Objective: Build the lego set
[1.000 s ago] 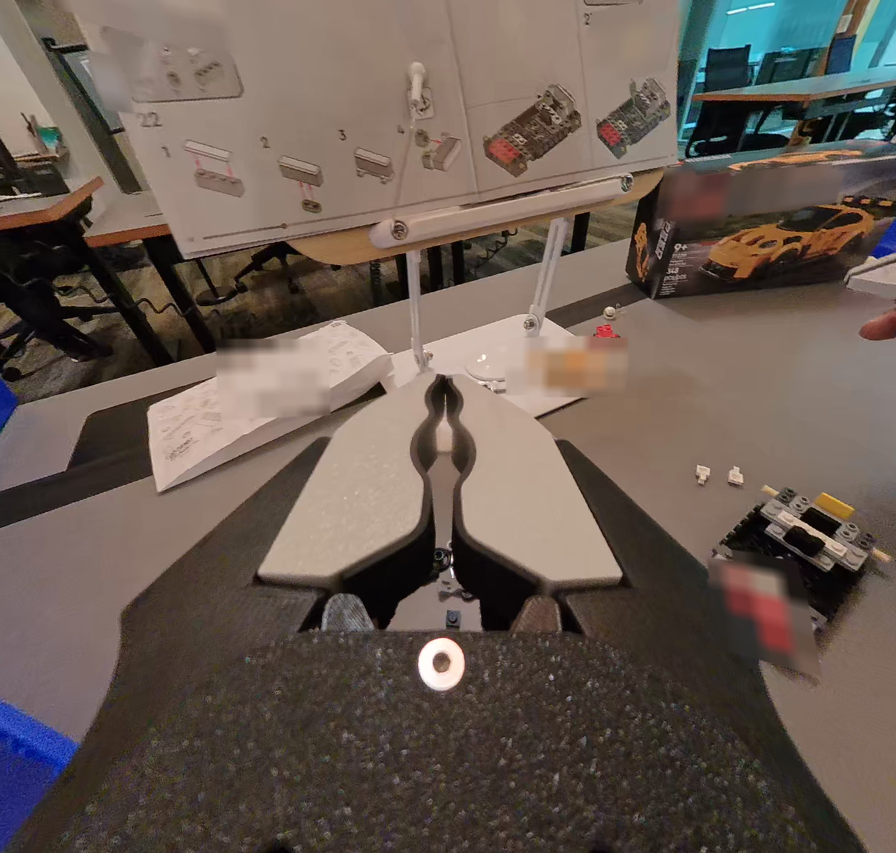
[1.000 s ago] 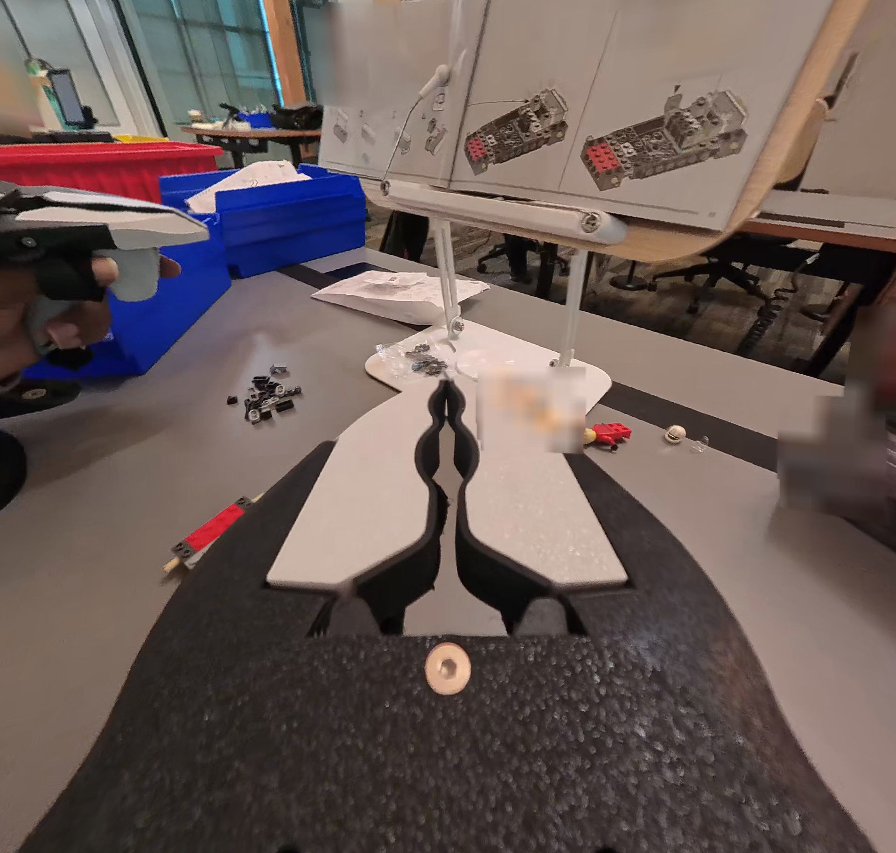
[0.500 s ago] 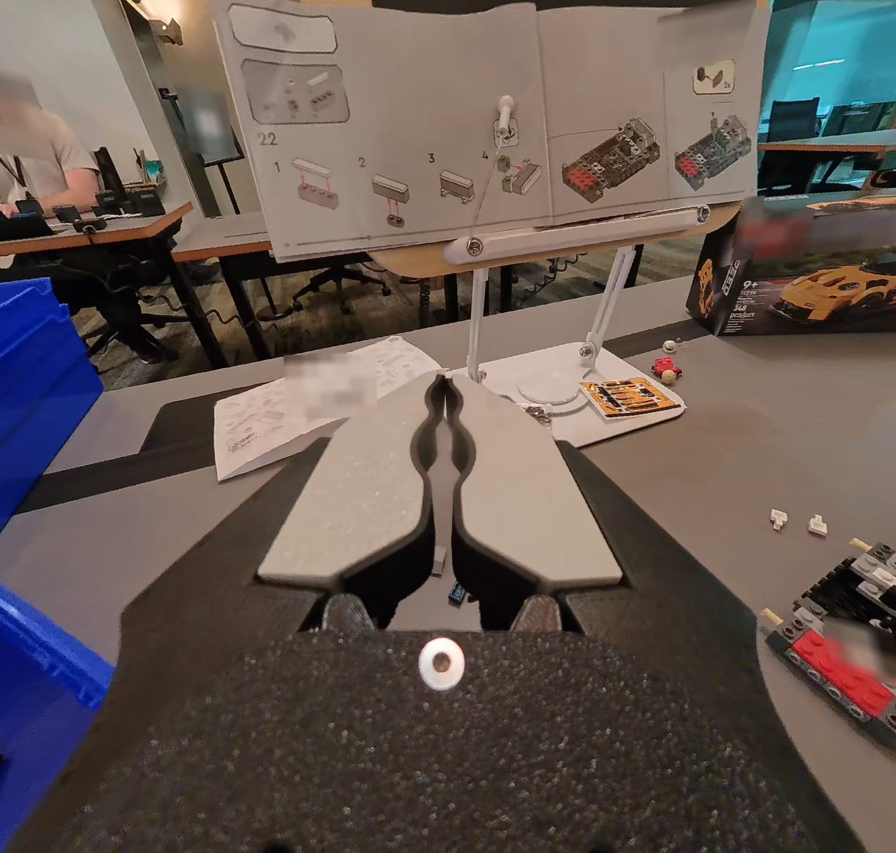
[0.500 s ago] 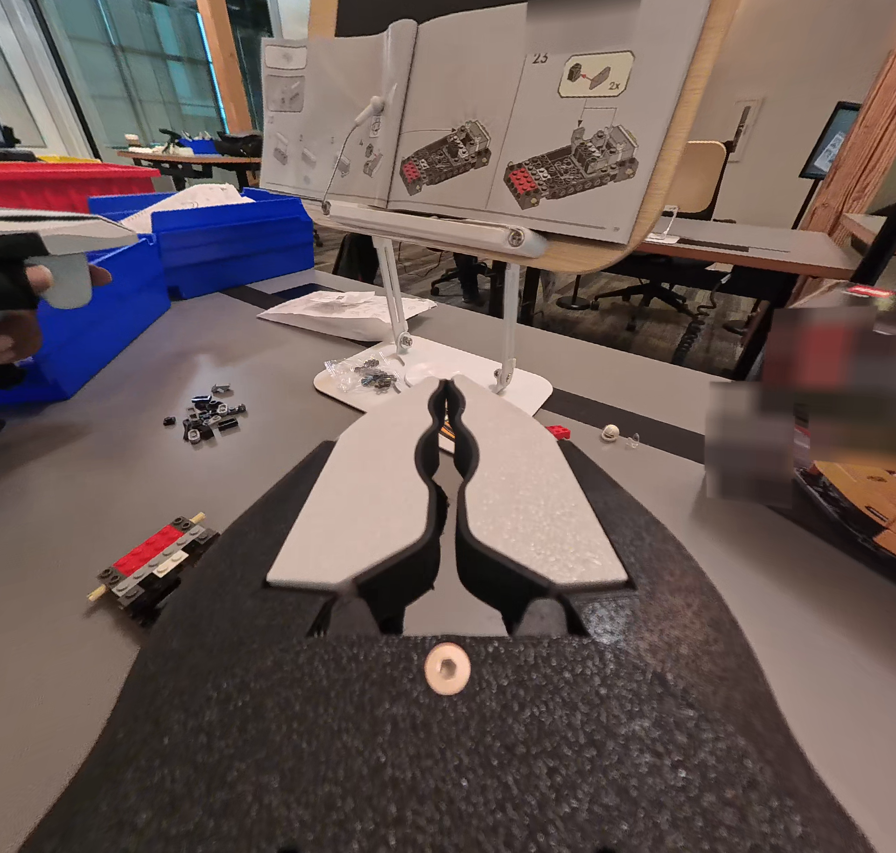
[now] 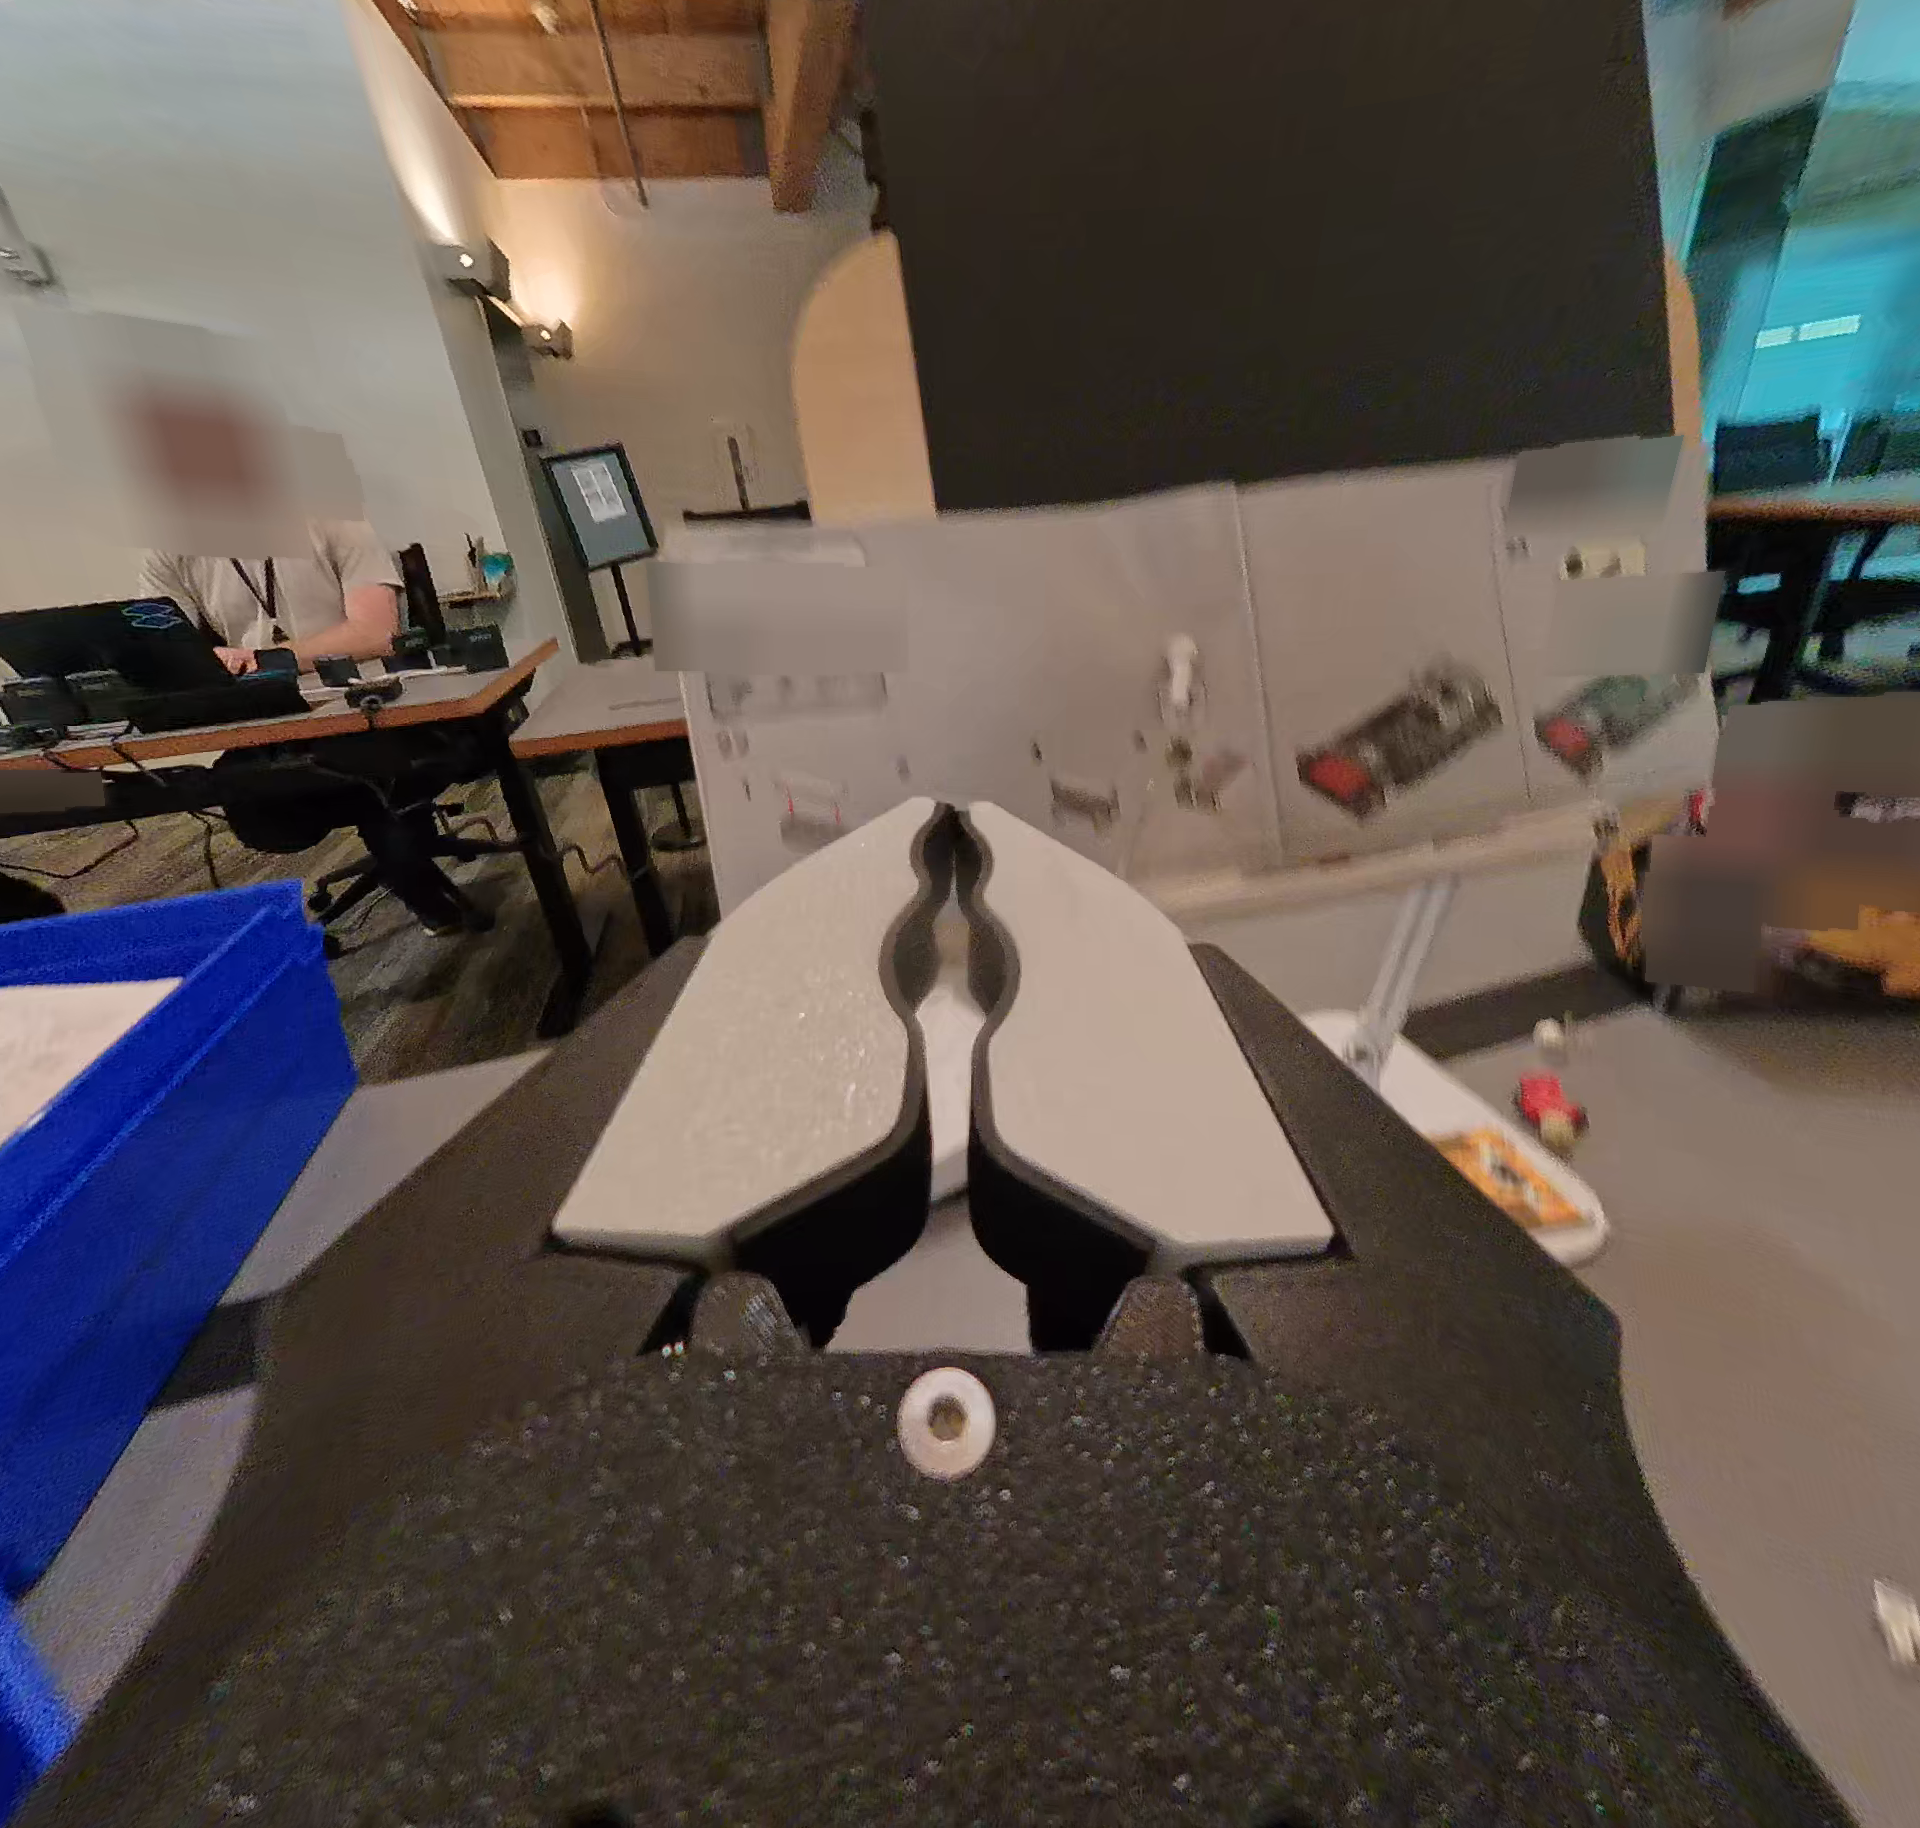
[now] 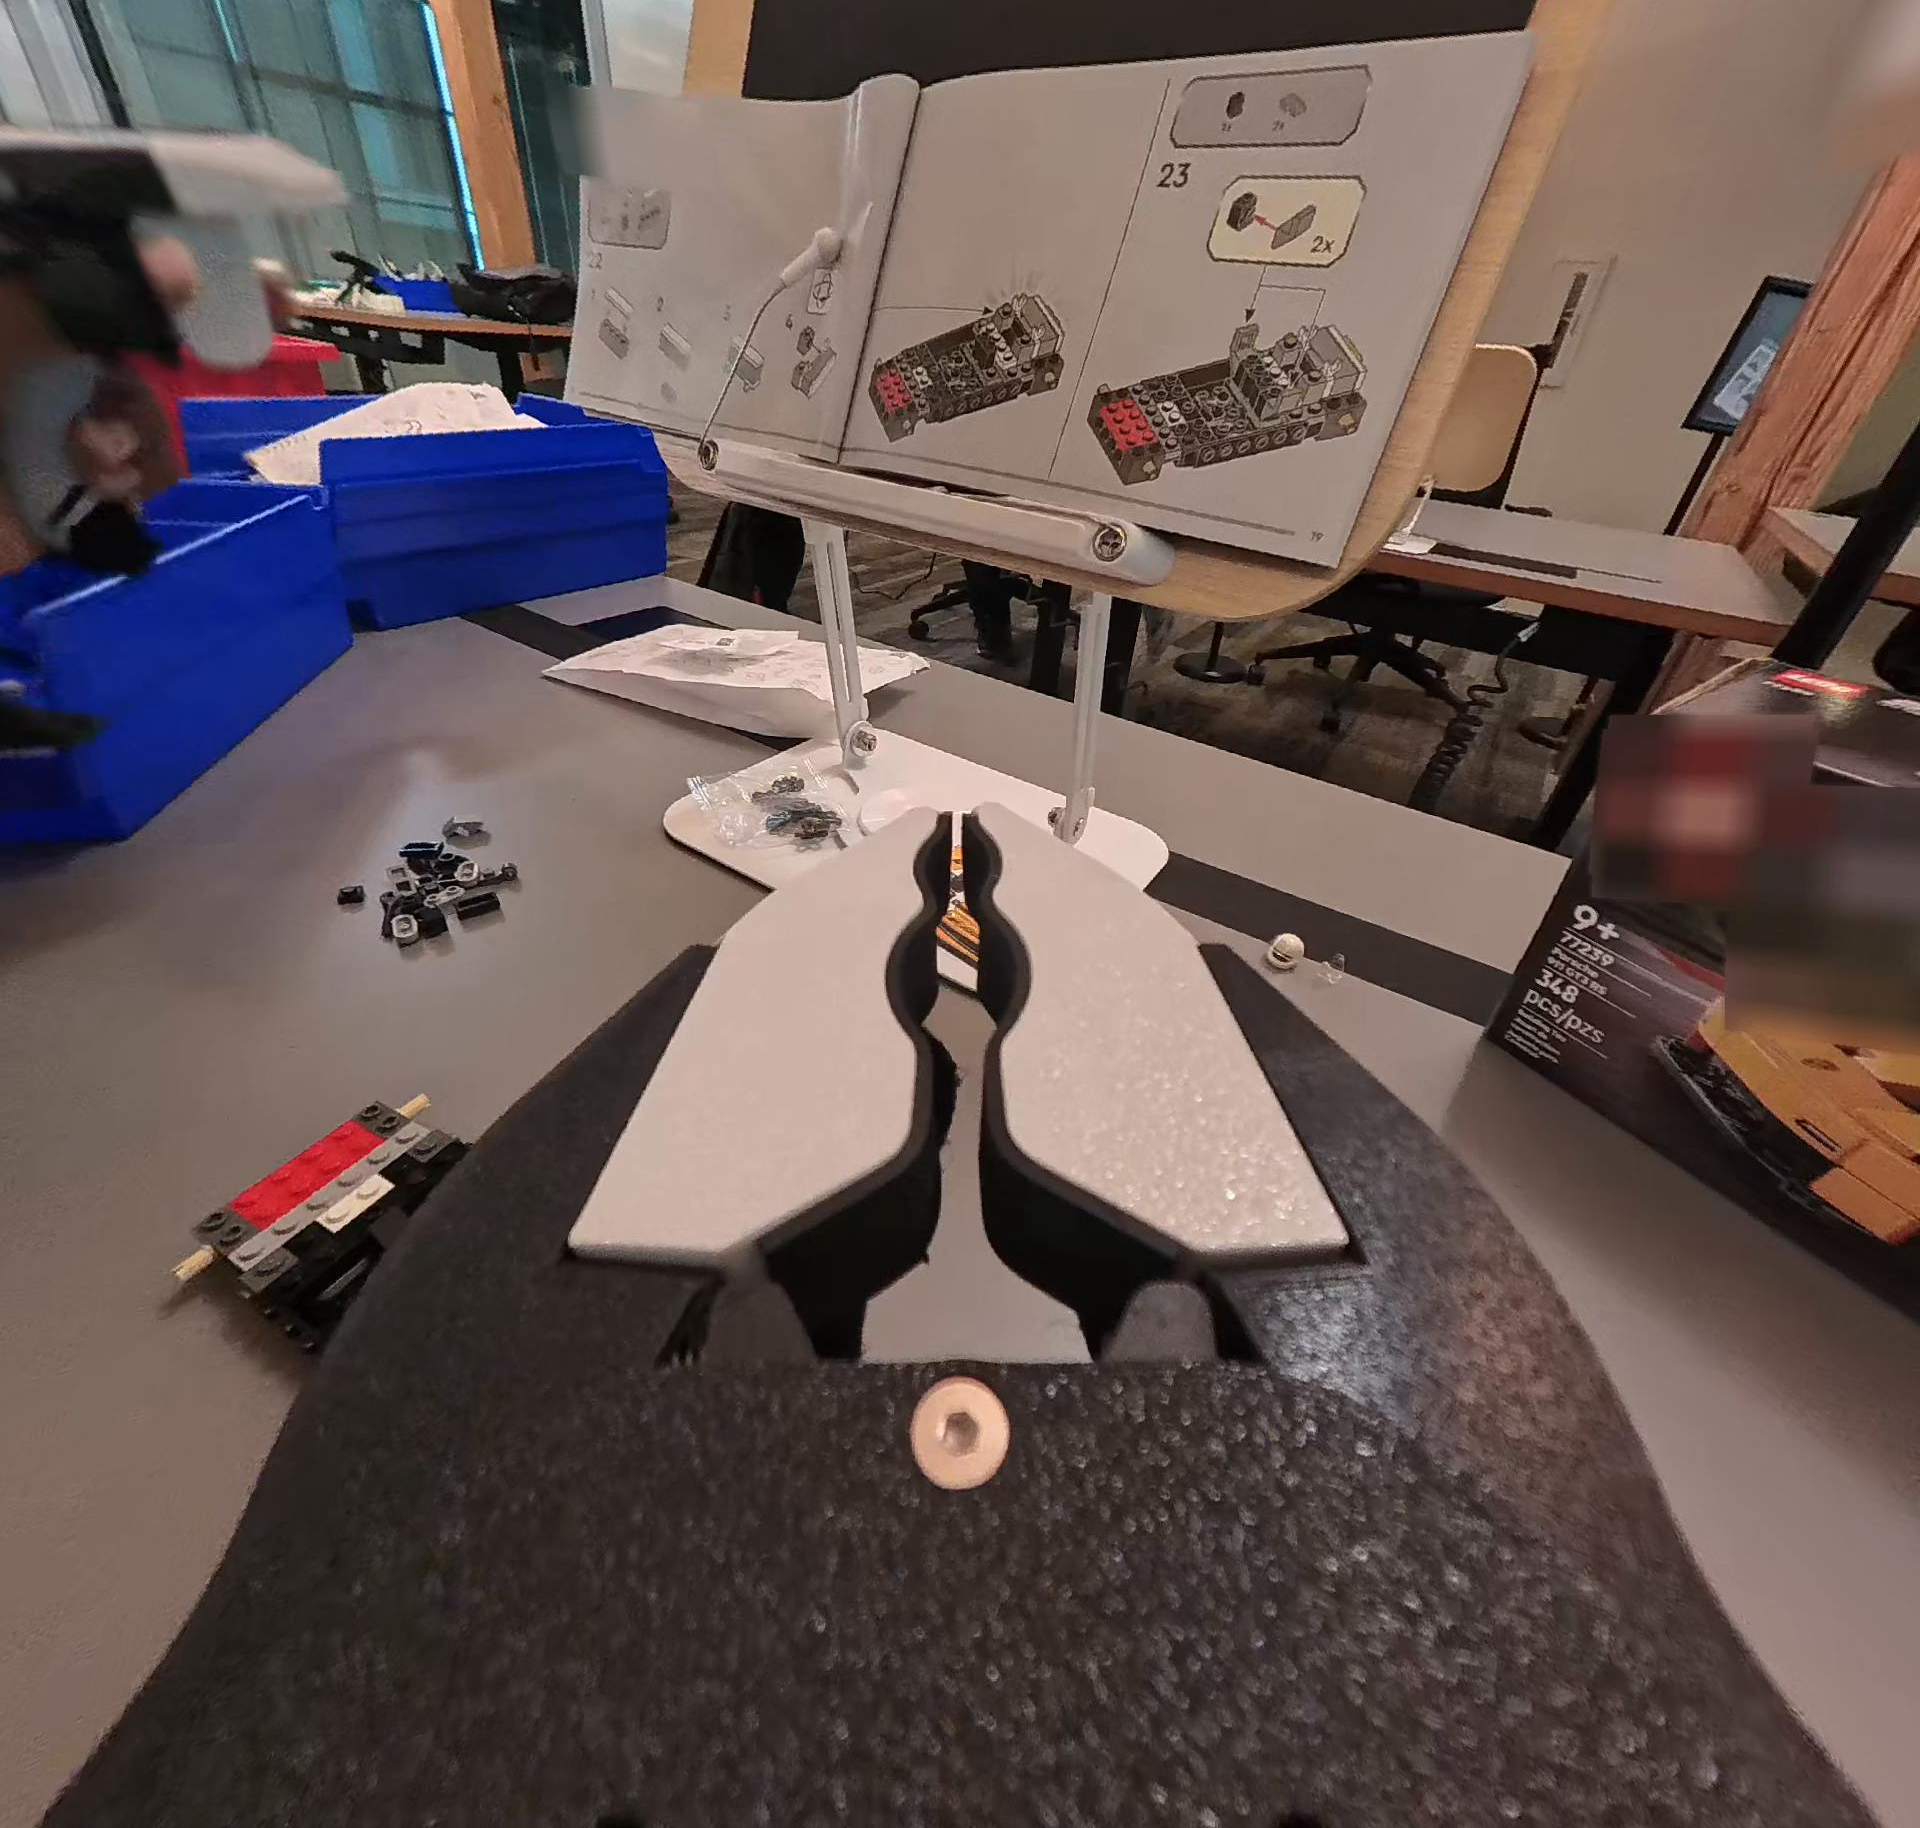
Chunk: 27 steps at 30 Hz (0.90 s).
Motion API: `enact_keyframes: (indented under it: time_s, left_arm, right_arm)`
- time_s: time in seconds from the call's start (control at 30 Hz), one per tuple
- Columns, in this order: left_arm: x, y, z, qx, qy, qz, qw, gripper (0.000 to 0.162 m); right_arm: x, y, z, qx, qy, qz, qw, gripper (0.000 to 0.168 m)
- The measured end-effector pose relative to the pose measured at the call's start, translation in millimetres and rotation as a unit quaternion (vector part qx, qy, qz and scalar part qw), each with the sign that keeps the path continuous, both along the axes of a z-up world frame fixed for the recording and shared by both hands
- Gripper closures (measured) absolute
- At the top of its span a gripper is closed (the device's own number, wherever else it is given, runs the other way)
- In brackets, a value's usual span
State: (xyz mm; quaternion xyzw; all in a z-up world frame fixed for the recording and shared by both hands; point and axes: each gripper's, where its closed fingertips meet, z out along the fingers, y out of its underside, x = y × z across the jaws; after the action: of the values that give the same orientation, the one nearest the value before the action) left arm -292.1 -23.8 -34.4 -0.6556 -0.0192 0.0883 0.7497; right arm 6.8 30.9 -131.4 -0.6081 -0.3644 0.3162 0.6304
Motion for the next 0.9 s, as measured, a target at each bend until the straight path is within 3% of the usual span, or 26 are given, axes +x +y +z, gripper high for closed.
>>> enact_keyframes:
  time_s: [0.2, 0.43, 0.73, 0.9]
  left_arm:
    - [-29.2, 56.8, 27.8, 0.0, -0.033, 0.009, 0.999, 0.162]
    - [-52.9, 98.8, 14.2, -0.036, -0.024, 0.034, 0.998, 0.162]
    - [-24.7, 80.6, 11.9, -0.047, -0.041, -0.01, 0.998, 0.162]
    - [8.1, 19.4, 27.6, -0.095, 0.017, -0.061, 0.993, 0.162]
  right_arm:
    - [0.3, 1.1, -4.0, -0.001, -0.008, -0.003, 1.0, 0.168]
    - [-1.5, 2.1, -10.5, -0.007, -0.019, -0.002, 1.0, 0.168]
    - [-4.6, 0.5, -15.1, -0.017, -0.022, 0.006, 1.0, 0.167]
    - [-4.4, 0.1, -16.6, -0.018, -0.026, 0.004, 0.999, 0.168]
